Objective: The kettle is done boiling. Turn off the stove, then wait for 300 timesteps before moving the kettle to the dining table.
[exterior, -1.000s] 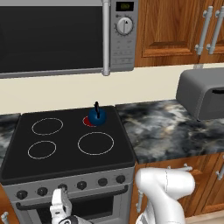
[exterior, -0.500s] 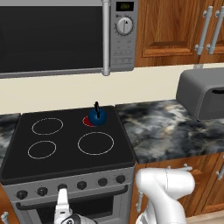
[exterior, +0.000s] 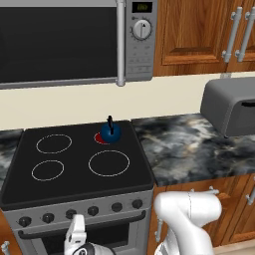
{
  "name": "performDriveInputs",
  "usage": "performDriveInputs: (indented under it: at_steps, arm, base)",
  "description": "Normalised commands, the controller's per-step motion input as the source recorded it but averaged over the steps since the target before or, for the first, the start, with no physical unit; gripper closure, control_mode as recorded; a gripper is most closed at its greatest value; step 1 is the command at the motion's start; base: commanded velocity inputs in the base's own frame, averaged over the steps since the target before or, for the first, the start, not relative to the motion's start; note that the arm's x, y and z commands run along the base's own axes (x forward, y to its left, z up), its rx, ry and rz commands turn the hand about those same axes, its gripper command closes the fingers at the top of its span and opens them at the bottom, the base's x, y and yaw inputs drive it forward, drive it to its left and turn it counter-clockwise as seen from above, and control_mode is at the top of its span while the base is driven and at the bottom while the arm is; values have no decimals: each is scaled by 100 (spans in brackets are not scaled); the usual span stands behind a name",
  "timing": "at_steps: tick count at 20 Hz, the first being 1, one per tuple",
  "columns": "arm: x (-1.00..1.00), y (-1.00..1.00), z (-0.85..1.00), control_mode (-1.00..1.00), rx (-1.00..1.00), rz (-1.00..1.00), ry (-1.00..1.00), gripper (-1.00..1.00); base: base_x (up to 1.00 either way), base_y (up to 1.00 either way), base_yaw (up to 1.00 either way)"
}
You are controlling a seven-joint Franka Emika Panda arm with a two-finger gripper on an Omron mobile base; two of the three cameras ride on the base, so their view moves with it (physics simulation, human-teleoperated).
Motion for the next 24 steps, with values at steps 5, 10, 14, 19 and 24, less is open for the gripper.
performDriveInputs:
  at_steps: [5, 10, 14, 19, 24]
  arm:
    - [6, -3, 18, -100, 28, 13, 0, 100]
    - [9, 0, 19, -100, 28, 13, 0, 100]
    - [9, 0, 19, -100, 29, 13, 0, 100]
    - [9, 0, 17, -100, 30, 13, 0, 100]
    - [11, 0, 15, -100, 30, 12, 0, 100]
  base:
    - [0, 0, 0]
    - [0, 0, 0]
    - [0, 0, 0]
    - [0, 0, 0]
    - [0, 0, 0]
